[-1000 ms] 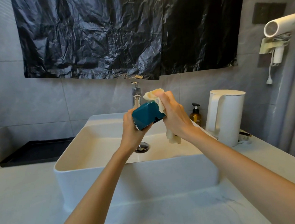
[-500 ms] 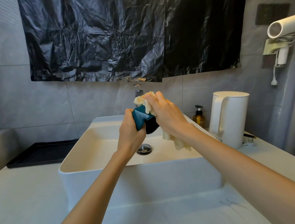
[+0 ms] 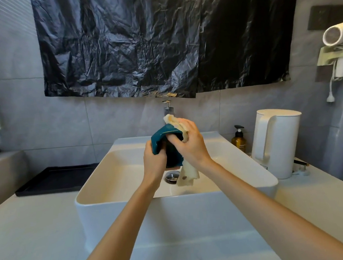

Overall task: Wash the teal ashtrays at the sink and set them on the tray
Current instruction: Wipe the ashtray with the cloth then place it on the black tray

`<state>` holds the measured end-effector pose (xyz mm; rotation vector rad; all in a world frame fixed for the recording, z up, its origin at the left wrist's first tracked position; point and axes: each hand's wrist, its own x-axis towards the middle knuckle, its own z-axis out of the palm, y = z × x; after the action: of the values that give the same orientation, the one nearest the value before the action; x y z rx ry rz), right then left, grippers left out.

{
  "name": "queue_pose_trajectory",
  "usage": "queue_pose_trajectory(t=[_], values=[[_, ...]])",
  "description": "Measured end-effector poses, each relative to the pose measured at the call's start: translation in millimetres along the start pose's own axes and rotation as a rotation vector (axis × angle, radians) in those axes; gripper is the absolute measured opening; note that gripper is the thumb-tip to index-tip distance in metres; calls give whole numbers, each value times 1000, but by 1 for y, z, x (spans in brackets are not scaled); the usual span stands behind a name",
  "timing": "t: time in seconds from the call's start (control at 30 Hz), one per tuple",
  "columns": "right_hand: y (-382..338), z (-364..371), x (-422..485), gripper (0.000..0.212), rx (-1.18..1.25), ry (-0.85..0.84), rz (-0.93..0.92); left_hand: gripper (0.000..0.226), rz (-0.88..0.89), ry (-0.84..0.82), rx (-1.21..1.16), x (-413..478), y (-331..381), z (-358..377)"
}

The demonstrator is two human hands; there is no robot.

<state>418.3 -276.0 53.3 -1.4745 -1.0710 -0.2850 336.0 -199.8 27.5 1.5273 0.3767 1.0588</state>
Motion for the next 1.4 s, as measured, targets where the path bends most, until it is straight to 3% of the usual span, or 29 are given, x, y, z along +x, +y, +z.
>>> queue_pose_trajectory(t=[0.17, 0.27, 0.33, 0.43, 0.63, 0.77, 0.83, 0.97, 1.0, 1.1, 1.23, 1.4], values=[[-10, -16, 8, 37, -463, -333, -429, 39, 40, -48, 220, -1, -5, 1], [-13, -18, 9, 38, -636, -323, -514, 41, 46, -66, 274, -3, -3, 6], [-11, -16, 7, 40, -523, -221, -448, 42, 30, -59, 238, -4, -3, 6], [-3, -9, 5, 42, -241, -28, -185, 24, 13, -57, 178, -3, -1, 5], [-6, 16, -8, 27, 252, 196, 258, 18, -79, 10, -37, -2, 6, 2], [-7, 20, -18, 35, 294, 85, 293, 24, -205, 89, -193, 2, 6, -2], [-3, 9, -17, 39, 150, -8, 295, 27, -288, 108, -265, 3, 6, -5], [-2, -23, -2, 21, -143, 30, 123, 34, -441, 50, -366, 3, 7, -8], [-7, -29, 3, 14, -129, 58, 71, 37, -463, 25, -375, 3, 7, -8], [-30, -31, 15, 20, -67, 75, -49, 45, -504, -42, -392, 2, 7, -8], [-37, -11, 17, 18, 0, 62, -85, 60, -440, -62, -331, 5, 2, -5], [-12, -12, 10, 23, -675, -78, -468, 69, -450, -64, -194, 8, -4, -4]])
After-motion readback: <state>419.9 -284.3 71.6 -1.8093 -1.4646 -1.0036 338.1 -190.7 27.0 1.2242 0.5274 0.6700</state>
